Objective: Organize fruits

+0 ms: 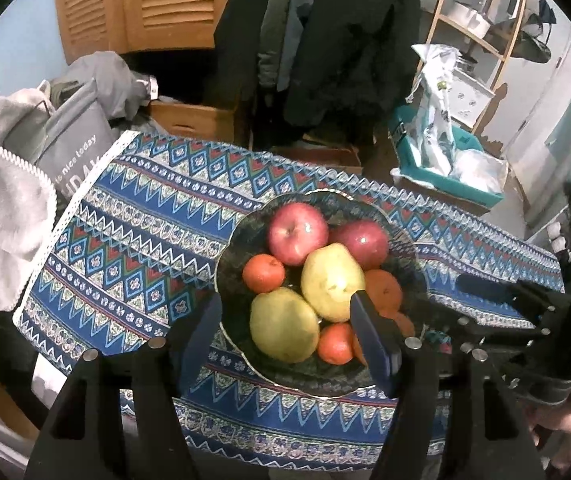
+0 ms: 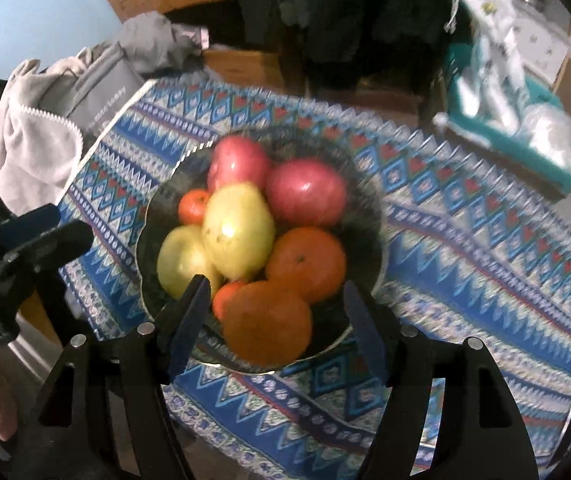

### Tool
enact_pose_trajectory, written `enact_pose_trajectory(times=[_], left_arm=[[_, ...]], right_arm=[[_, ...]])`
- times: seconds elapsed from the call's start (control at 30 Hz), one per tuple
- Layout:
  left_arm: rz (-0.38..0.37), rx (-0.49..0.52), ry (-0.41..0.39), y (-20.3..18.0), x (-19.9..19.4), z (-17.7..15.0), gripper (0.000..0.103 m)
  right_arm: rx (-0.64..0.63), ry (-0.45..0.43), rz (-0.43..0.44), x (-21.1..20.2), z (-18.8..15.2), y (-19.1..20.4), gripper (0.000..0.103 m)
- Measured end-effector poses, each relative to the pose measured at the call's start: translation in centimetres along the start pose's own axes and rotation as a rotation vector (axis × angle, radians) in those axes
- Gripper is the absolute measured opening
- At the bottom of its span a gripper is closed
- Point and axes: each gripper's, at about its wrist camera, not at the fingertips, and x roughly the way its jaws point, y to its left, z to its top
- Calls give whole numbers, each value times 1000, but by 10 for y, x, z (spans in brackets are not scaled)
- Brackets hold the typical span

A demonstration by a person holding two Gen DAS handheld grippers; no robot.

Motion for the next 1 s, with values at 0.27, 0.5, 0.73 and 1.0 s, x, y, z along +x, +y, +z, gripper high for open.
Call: enact_pose_trajectory(times=[0.27,0.5,0.73,1.0], left_arm=[[-1,39,-81,-19,-29,8,75],[-16,65,-135,-35,-51,16,76],[-18,102,-205,-52,-75,23,82],[-41,118,-260,-68,-95,28,86]], right_arm=[[15,-133,-65,-55,14,-13,71],[29,-238,-127,-102,19,-21,71],[41,-310,-176,-137,20,-28,72],[42,-389,-228,-170,11,-37,77]])
